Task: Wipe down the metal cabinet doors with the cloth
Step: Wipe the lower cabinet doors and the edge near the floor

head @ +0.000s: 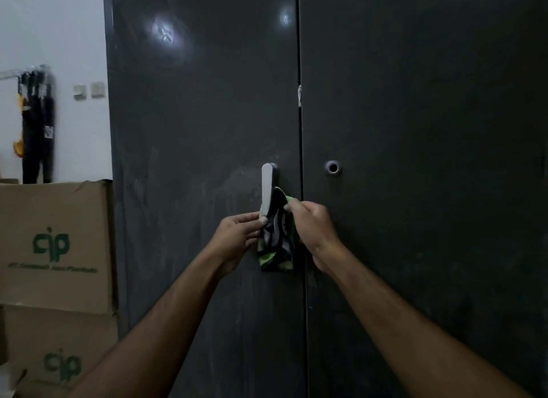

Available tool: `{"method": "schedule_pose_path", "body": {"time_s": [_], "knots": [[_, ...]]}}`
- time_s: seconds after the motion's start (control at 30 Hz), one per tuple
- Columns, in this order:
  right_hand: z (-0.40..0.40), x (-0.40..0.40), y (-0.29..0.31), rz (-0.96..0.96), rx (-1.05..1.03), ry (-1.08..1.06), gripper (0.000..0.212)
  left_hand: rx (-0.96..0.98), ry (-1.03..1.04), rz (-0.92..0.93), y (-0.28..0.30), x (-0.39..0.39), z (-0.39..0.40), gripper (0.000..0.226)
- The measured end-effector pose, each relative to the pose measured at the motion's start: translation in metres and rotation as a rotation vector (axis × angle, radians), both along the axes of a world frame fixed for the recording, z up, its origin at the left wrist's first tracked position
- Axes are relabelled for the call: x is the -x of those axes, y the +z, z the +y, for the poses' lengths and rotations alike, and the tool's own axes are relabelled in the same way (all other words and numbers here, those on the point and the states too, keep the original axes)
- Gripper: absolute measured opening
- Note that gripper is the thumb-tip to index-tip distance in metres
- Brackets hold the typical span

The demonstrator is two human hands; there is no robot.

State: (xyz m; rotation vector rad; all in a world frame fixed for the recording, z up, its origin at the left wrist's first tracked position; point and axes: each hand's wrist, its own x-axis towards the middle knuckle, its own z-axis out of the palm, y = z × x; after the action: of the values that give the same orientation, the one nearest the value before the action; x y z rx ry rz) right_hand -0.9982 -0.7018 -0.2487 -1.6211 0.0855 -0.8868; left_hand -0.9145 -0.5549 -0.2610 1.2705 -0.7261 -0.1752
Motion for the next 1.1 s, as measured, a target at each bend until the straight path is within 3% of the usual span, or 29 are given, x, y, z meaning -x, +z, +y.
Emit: {"method": "schedule_pose_path", "body": {"time_s": [0.07,0.13,0.23,0.33,0.47,0.53,0.63,0.7,0.87,1.1], "knots": [[0.003,0.000,-0.004,0.042,0.037,0.081,0.036,0.018,-0.009,0.058,-0.001,0.002,0.001,0.021],[0.003,-0.007,-0.006,0.058,0.120,-0.002,0.019,0.033,0.005,0.087,-0.001,0.001,0.005,0.026],[0.004,-0.019,0.001,0.079,0.113,-0.070,0.028,0.059,0.001,0.106,0.005,-0.004,0.010,0.022],[0.004,-0.025,0.007,0.040,0.031,-0.002,0.026,0.009,-0.019,0.041,0.013,-0.005,0.010,0.018],[0.001,-0.024,0.000,0.036,-0.024,0.072,0.025,-0.082,0.086,-0.031,0.012,-0.004,0.005,0.019],[0.000,-0.021,0.001,0.043,0.047,0.033,0.028,-0.089,0.119,0.002,0.010,-0.001,0.003,0.019],[0.000,-0.011,0.006,0.053,0.212,-0.084,0.027,-0.013,0.236,0.132,0.009,0.003,0.000,0.015],[0.000,-0.004,0.010,0.047,0.177,-0.074,0.025,0.076,0.355,0.165,0.009,0.003,-0.001,0.016],[-0.013,0.006,0.019,-0.060,0.137,-0.137,0.010,0.211,0.365,0.060,0.025,0.016,-0.007,0.020],[-0.025,-0.006,0.021,-0.129,0.268,-0.138,0.009,0.111,0.353,-0.289,0.025,0.028,-0.006,0.026]]}}
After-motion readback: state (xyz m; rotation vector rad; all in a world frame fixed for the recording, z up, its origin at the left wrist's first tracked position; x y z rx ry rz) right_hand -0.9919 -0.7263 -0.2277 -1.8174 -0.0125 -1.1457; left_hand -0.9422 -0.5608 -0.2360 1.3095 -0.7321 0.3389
